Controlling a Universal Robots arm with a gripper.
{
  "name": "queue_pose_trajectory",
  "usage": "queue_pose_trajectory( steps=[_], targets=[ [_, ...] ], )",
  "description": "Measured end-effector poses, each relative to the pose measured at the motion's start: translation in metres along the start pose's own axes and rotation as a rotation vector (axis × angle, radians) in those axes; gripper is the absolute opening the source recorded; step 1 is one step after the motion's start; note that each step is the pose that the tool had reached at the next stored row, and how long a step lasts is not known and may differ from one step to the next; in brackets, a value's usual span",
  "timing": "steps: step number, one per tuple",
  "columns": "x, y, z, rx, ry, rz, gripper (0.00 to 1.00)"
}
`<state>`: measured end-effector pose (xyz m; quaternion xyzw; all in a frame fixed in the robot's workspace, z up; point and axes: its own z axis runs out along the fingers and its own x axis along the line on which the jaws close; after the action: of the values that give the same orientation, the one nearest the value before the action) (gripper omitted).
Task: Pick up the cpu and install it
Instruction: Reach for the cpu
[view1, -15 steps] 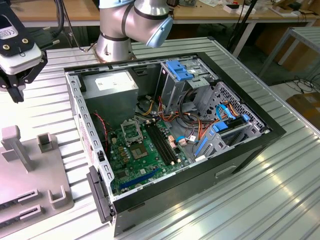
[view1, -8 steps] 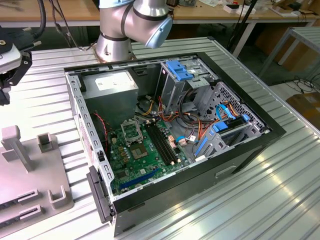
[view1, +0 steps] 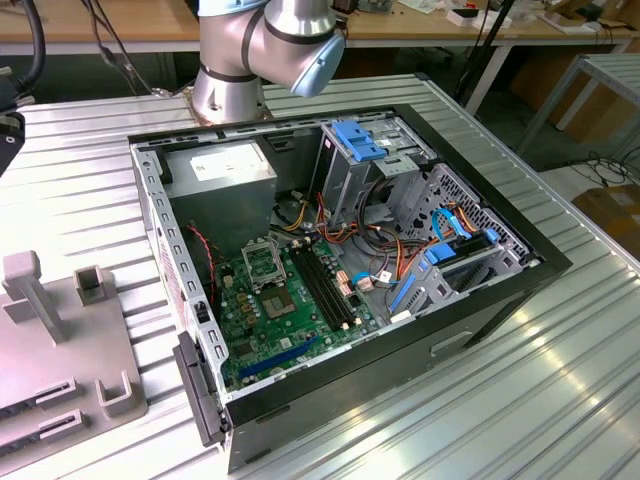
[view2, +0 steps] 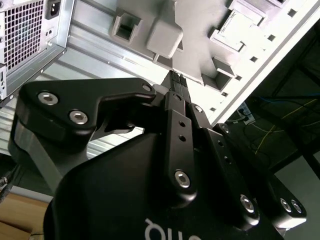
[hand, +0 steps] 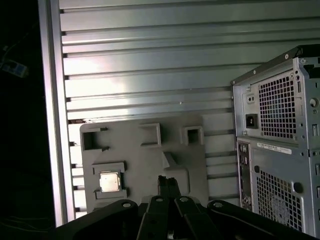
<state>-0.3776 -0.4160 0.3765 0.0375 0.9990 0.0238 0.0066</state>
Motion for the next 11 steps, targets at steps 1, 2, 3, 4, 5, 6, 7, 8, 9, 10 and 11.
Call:
queue_pose_trajectory(
  steps=[1, 2, 3, 4, 5, 6, 7, 8, 9, 10, 11],
  targets=[
    [0.0004, 0.0000, 0.0001, 0.0003, 0.0000, 0.000, 0.11],
    [0.0011, 0.0000, 0.0002, 0.0006, 0.0000, 0.000, 0.11],
    [0.0020, -0.0001, 0.0002, 0.0008, 0.0001, 0.000, 0.11],
    [0.0036, -0.0003, 0.0003, 0.0008, -0.0001, 0.000, 0.11],
    [0.0046, -0.0003, 0.0003, 0.0008, -0.0001, 0.000, 0.11],
    [0.0061, -0.0004, 0.0003, 0.0008, 0.0000, 0.000, 0.11],
    [0.0078, -0.0006, 0.0003, 0.0008, 0.0000, 0.000, 0.11],
    [0.0097, -0.0007, 0.0003, 0.0008, 0.0000, 0.000, 0.11],
    [0.0110, -0.0008, 0.0003, 0.0008, 0.0000, 0.000, 0.11],
    [0.0132, -0.0009, 0.0004, 0.0009, 0.0000, 0.000, 0.11],
    [0.0167, -0.0011, 0.0003, 0.0010, -0.0002, 0.000, 0.11]
  ],
)
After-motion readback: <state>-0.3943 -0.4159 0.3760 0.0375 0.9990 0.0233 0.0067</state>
